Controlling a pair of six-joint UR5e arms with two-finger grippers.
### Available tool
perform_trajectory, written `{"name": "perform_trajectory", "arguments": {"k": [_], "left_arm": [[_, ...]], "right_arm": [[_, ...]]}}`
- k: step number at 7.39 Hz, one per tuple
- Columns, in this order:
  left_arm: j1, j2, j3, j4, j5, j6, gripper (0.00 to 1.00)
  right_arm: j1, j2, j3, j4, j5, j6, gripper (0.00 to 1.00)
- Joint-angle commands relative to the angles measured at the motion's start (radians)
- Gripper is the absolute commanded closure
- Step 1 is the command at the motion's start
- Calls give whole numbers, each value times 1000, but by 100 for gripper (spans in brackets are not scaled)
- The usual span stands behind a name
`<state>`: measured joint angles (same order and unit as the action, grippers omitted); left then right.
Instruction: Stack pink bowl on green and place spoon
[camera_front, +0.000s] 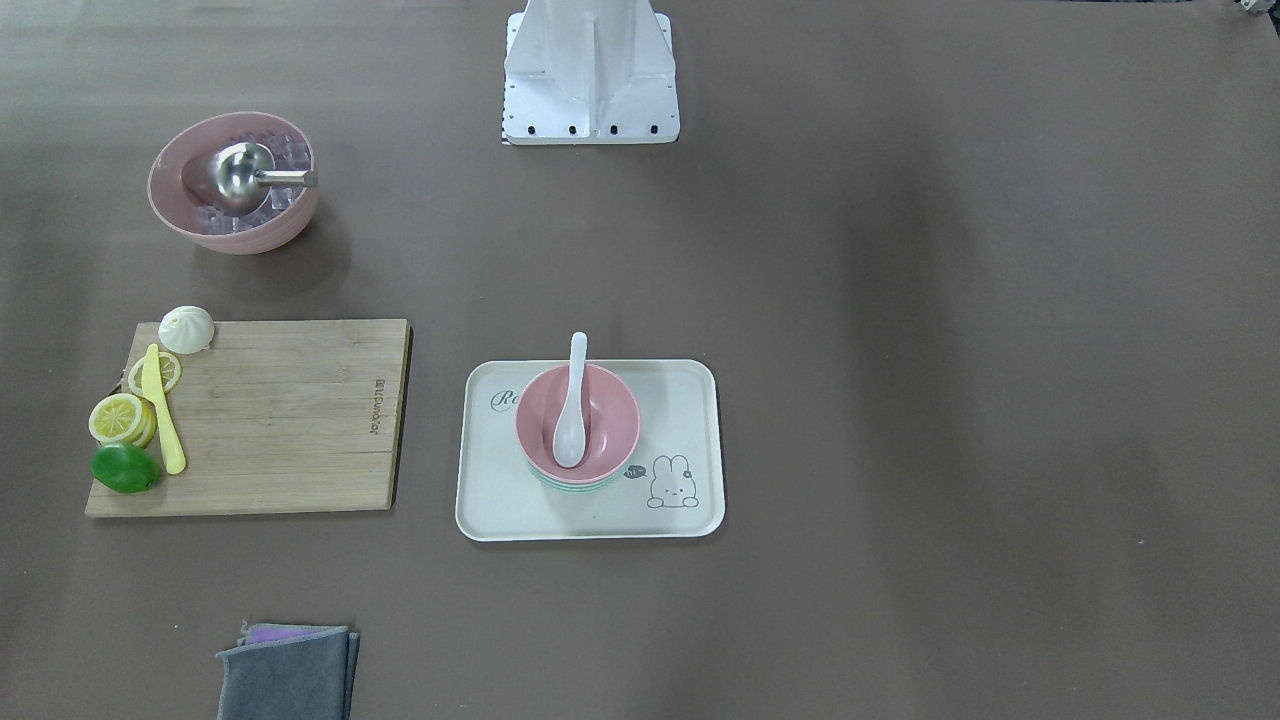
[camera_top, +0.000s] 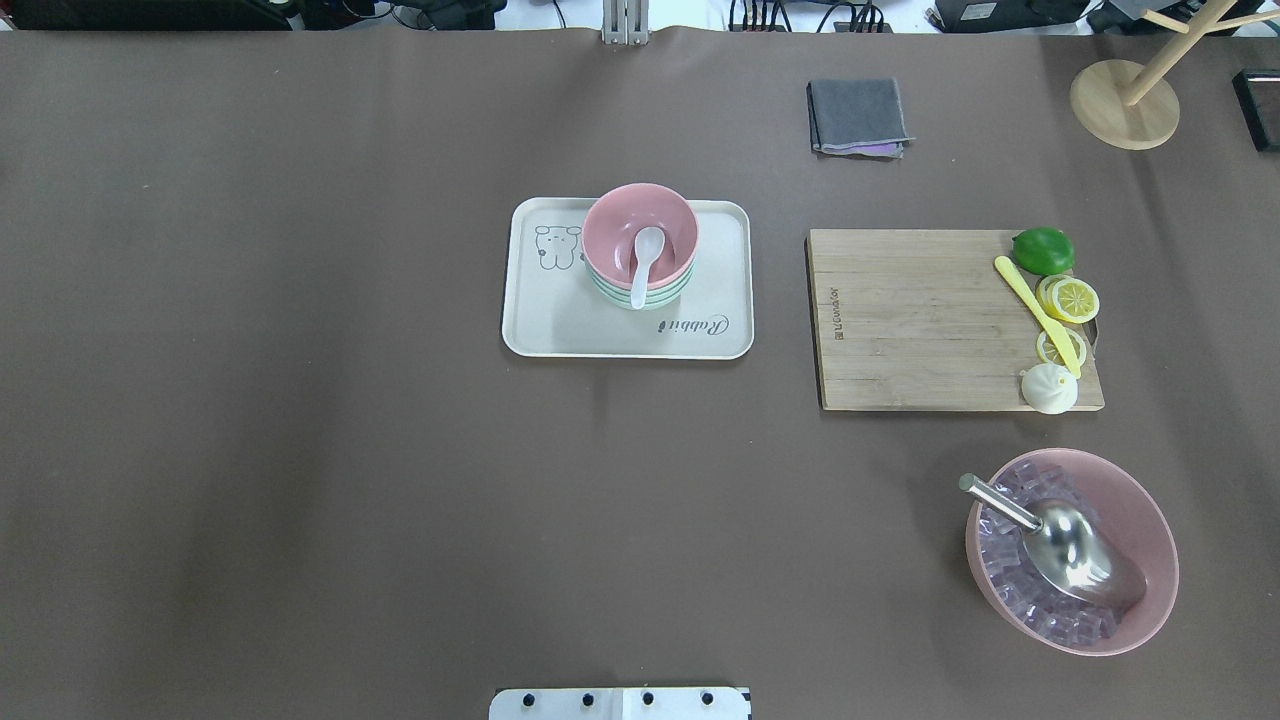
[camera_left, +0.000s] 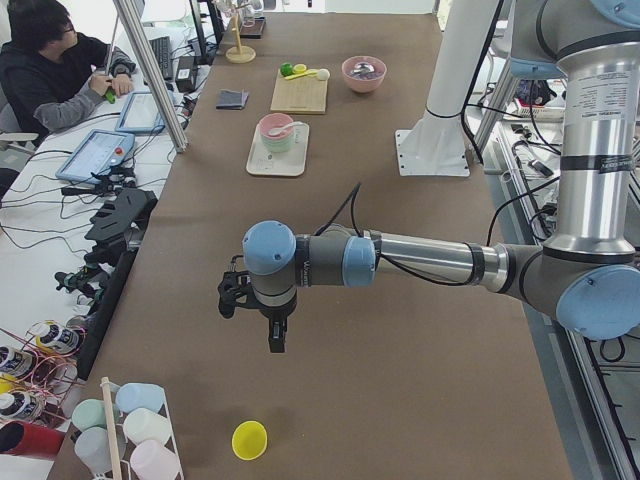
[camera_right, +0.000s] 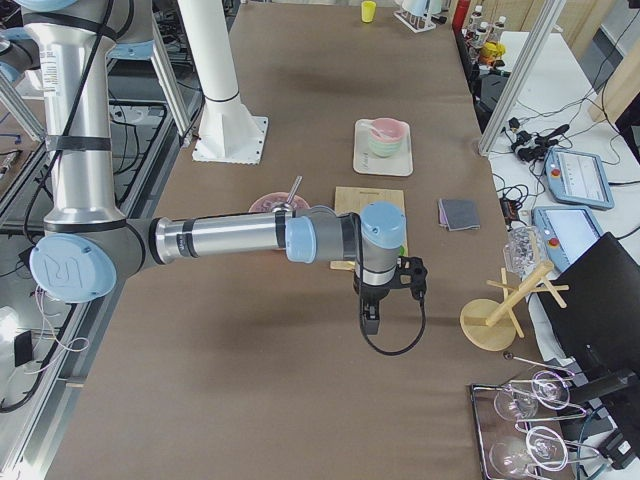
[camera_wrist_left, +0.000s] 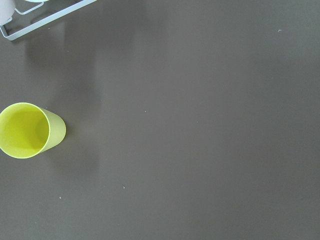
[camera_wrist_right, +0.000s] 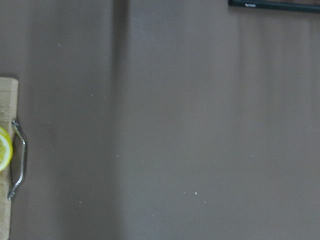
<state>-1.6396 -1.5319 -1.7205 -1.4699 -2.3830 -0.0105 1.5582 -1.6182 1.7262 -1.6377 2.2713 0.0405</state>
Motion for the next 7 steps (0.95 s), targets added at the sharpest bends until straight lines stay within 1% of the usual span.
{"name": "perform_trajectory", "arguments": {"k": [1,5,7], "left_arm": [[0,0,-4,-4,-4,1,2],[0,-1,-56,-29,-4,6,2],[0,3,-38,-47,-4,4,2]], "right_arm": [[19,-110,90,-1,17,5,0],[19,-117,95,-1,34,10,0],[17,-117,93,1,34,10,0]]}}
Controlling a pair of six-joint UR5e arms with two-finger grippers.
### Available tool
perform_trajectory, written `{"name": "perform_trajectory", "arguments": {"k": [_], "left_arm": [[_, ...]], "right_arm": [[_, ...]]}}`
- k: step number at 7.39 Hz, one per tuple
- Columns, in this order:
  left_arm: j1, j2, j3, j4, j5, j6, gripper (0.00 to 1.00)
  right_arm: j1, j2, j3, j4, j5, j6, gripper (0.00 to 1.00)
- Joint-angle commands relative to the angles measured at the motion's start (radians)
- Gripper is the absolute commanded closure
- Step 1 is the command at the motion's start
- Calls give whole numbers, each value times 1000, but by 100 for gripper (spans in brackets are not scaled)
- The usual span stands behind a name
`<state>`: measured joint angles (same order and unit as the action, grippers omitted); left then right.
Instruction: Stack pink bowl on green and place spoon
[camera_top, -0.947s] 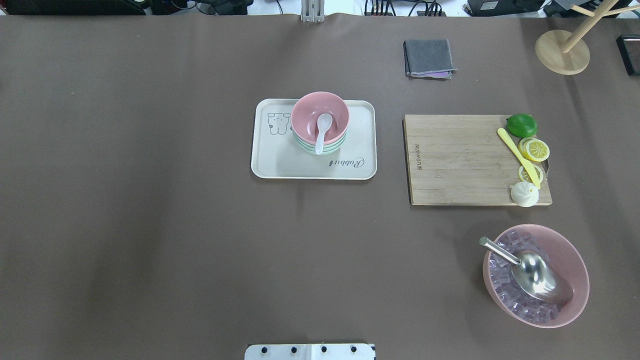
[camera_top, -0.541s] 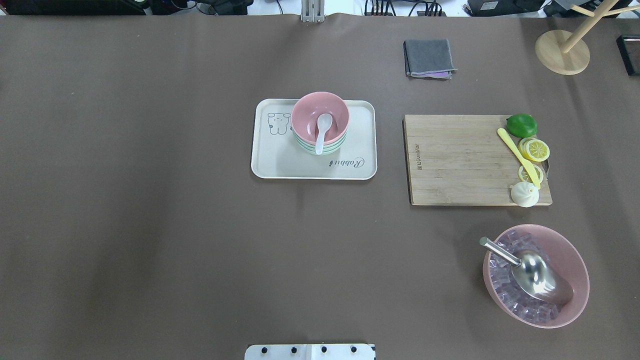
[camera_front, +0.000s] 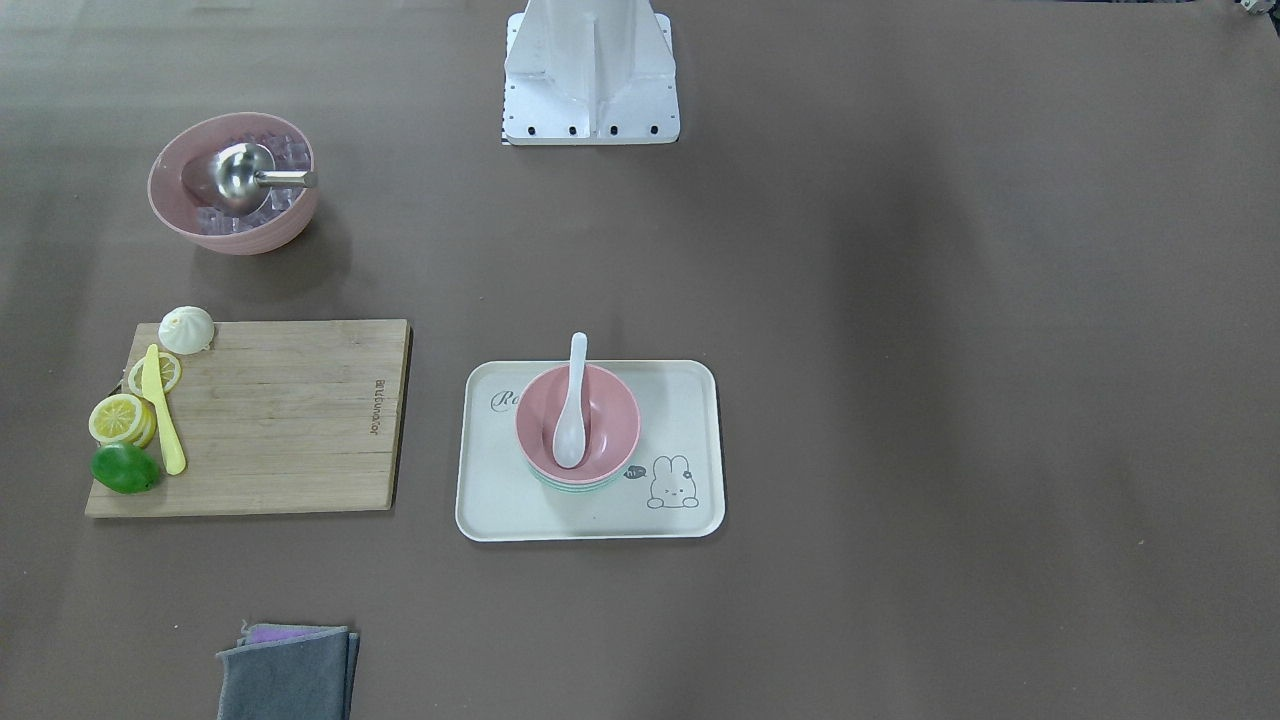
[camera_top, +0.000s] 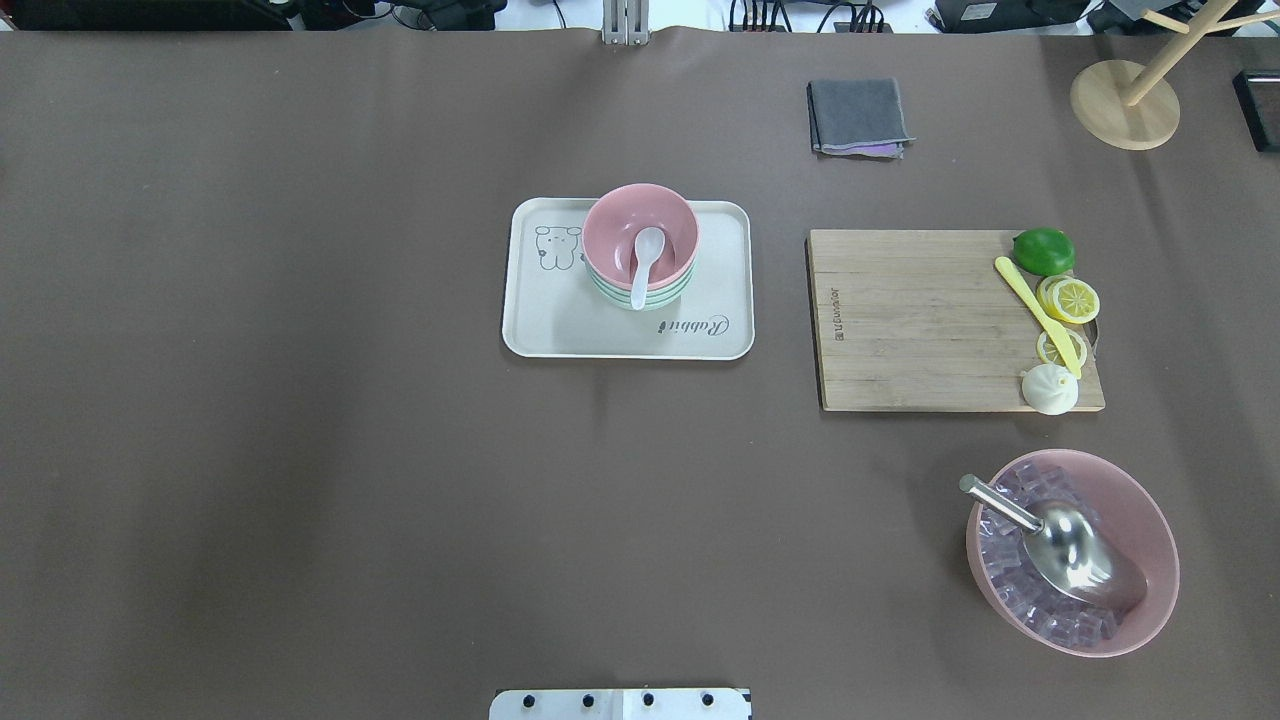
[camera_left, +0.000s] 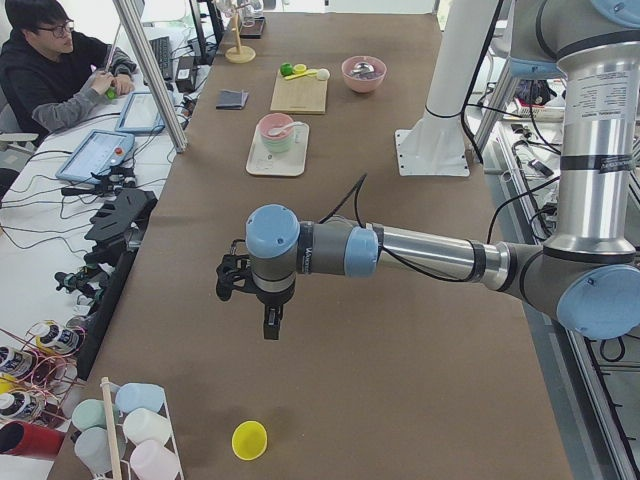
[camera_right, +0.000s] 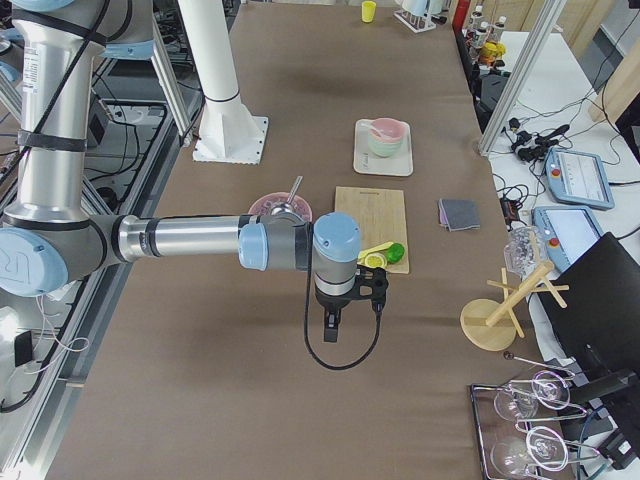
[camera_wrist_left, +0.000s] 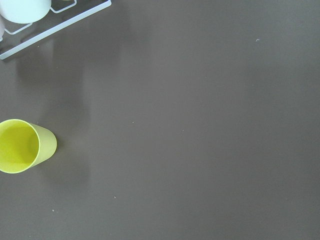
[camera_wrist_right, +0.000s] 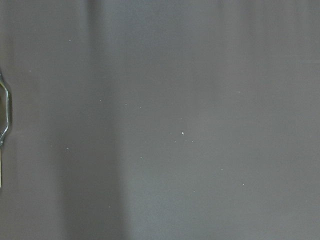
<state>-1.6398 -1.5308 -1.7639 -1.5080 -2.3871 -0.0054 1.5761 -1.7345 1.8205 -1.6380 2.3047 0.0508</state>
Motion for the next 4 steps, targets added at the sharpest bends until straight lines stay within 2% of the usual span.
{"name": "perform_trajectory", "arguments": {"k": [1,4], "left_arm": [[0,1,4,-8,0,-1,2],[0,1,3,-9,6,-1,2]], "right_arm": [[-1,1,-1,1,1,-2,0],[-1,0,-1,1,2,-2,0]]}}
